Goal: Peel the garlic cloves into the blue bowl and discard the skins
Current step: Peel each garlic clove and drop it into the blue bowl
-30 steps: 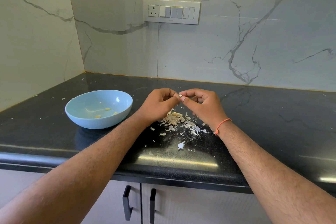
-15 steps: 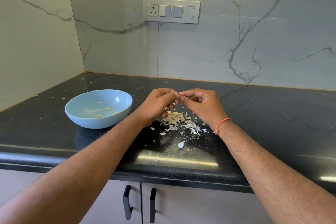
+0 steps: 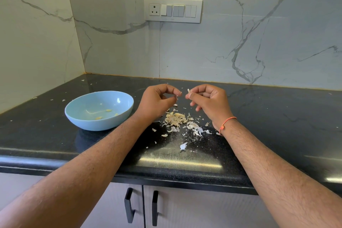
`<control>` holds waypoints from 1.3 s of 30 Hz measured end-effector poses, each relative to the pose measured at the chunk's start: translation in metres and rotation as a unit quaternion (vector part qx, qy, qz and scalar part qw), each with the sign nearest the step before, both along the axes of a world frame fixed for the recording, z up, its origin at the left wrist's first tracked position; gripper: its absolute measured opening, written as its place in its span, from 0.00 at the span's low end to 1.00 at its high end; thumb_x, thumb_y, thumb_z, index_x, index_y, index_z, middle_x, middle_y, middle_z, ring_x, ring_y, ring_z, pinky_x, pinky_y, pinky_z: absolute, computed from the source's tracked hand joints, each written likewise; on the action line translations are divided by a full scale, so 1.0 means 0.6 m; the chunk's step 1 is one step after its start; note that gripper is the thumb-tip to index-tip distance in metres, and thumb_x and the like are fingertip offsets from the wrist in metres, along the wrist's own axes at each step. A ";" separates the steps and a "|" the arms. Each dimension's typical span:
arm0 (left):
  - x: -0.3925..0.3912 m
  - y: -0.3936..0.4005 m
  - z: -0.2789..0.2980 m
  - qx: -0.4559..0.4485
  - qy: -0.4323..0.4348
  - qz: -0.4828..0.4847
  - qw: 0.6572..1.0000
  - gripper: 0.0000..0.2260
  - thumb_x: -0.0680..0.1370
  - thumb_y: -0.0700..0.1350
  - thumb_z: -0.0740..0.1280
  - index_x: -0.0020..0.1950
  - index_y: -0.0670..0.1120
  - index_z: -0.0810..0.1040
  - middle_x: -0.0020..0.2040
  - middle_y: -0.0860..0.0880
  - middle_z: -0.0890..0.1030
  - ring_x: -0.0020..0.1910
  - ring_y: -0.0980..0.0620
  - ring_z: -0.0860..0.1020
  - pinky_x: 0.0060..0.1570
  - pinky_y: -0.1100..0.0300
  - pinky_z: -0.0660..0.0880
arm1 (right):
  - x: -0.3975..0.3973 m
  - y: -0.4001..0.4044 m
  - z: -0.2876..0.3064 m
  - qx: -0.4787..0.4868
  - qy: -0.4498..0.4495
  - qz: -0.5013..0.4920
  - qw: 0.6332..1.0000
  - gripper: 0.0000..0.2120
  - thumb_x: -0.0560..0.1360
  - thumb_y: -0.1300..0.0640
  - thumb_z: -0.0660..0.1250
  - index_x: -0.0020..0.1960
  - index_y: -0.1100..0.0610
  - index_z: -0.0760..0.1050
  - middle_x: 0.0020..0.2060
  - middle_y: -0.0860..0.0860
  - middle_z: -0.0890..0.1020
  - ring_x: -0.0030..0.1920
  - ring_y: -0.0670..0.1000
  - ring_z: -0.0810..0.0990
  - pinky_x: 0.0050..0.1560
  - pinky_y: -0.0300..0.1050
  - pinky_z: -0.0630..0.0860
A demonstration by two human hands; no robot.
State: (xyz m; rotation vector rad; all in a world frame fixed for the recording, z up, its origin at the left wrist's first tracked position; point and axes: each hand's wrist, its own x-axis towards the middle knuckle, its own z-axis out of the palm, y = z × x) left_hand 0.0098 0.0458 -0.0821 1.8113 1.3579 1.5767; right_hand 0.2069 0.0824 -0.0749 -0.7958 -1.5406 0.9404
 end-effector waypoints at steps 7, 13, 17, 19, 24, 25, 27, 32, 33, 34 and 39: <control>0.008 -0.008 0.000 0.003 0.029 -0.010 1.000 0.06 0.80 0.47 0.75 0.55 0.47 0.88 0.29 0.61 0.81 0.20 0.60 0.67 0.25 0.68 0.64 | -0.002 0.001 -0.004 -0.005 -0.032 0.007 0.999 0.04 0.73 0.65 0.77 0.47 0.61 0.85 0.35 0.54 0.87 0.35 0.50 0.85 0.33 0.45 0.80; 0.006 0.000 -0.002 0.007 0.016 -0.001 1.000 0.08 0.80 0.52 0.74 0.51 0.49 0.89 0.36 0.53 0.86 0.25 0.61 0.71 0.30 0.68 0.69 | -0.004 -0.001 -0.005 0.016 -0.046 0.000 0.999 0.04 0.73 0.64 0.79 0.45 0.58 0.85 0.36 0.53 0.87 0.36 0.49 0.84 0.33 0.41 0.80; 0.004 0.004 -0.001 -0.007 -0.013 -0.012 1.000 0.07 0.80 0.50 0.74 0.48 0.48 0.89 0.40 0.49 0.87 0.32 0.56 0.74 0.35 0.64 0.72 | -0.003 0.001 -0.006 0.023 -0.046 0.005 0.999 0.04 0.73 0.63 0.78 0.47 0.59 0.86 0.35 0.50 0.86 0.37 0.47 0.84 0.34 0.41 0.80; 0.003 0.005 -0.002 -0.020 -0.028 -0.022 0.999 0.07 0.81 0.49 0.74 0.48 0.47 0.89 0.41 0.47 0.87 0.34 0.54 0.73 0.36 0.62 0.72 | -0.002 0.002 -0.006 0.019 -0.042 0.007 0.999 0.05 0.74 0.63 0.78 0.49 0.60 0.86 0.36 0.50 0.87 0.37 0.47 0.84 0.34 0.41 0.80; 0.005 0.003 -0.002 -0.032 -0.031 -0.046 0.998 0.08 0.82 0.46 0.73 0.50 0.43 0.87 0.34 0.48 0.83 0.27 0.59 0.70 0.30 0.68 0.68 | 0.000 0.004 -0.006 0.018 -0.042 0.006 0.999 0.07 0.75 0.61 0.78 0.53 0.58 0.86 0.40 0.53 0.88 0.37 0.49 0.85 0.36 0.44 0.82; 0.006 0.004 -0.003 -0.034 -0.028 -0.045 0.998 0.08 0.82 0.46 0.72 0.51 0.42 0.87 0.33 0.52 0.81 0.25 0.61 0.69 0.29 0.70 0.67 | 0.000 0.004 -0.006 0.018 -0.044 0.005 0.999 0.08 0.75 0.60 0.77 0.54 0.57 0.86 0.41 0.52 0.88 0.37 0.49 0.85 0.37 0.45 0.82; 0.006 0.004 -0.005 -0.033 -0.022 -0.042 0.998 0.08 0.83 0.45 0.71 0.52 0.41 0.86 0.32 0.56 0.80 0.24 0.62 0.69 0.28 0.72 0.66 | 0.000 0.004 -0.006 0.021 -0.055 0.003 0.998 0.07 0.76 0.59 0.77 0.54 0.56 0.86 0.42 0.52 0.89 0.37 0.49 0.85 0.37 0.45 0.83; 0.009 -0.010 0.001 -0.039 -0.030 -0.055 0.997 0.11 0.85 0.44 0.68 0.54 0.37 0.85 0.27 0.59 0.77 0.22 0.61 0.67 0.26 0.71 0.65 | 0.006 -0.008 -0.006 0.029 -0.091 0.012 0.995 0.03 0.79 0.59 0.74 0.51 0.56 0.86 0.40 0.52 0.88 0.39 0.47 0.85 0.37 0.43 0.83; 0.010 -0.013 0.002 -0.047 -0.042 -0.066 0.996 0.11 0.85 0.44 0.67 0.54 0.38 0.85 0.26 0.58 0.75 0.22 0.60 0.65 0.24 0.68 0.64 | 0.008 -0.011 -0.006 0.027 -0.094 0.019 0.995 0.03 0.79 0.59 0.73 0.51 0.57 0.86 0.40 0.52 0.88 0.39 0.47 0.84 0.36 0.43 0.82; 0.010 -0.016 0.002 -0.055 -0.054 -0.077 0.994 0.11 0.85 0.46 0.67 0.53 0.39 0.85 0.26 0.56 0.74 0.22 0.57 0.63 0.23 0.65 0.63 | 0.009 -0.015 -0.005 0.025 -0.095 0.027 0.995 0.04 0.79 0.59 0.73 0.52 0.58 0.86 0.41 0.53 0.88 0.40 0.47 0.84 0.35 0.43 0.82; 0.013 -0.038 0.028 -0.060 -0.037 -0.072 0.995 0.13 0.86 0.49 0.65 0.50 0.41 0.82 0.31 0.49 0.73 0.25 0.52 0.65 0.26 0.60 0.64 | 0.004 -0.038 0.010 0.006 -0.061 0.051 0.997 0.03 0.80 0.60 0.72 0.50 0.58 0.85 0.39 0.52 0.86 0.39 0.47 0.82 0.32 0.43 0.78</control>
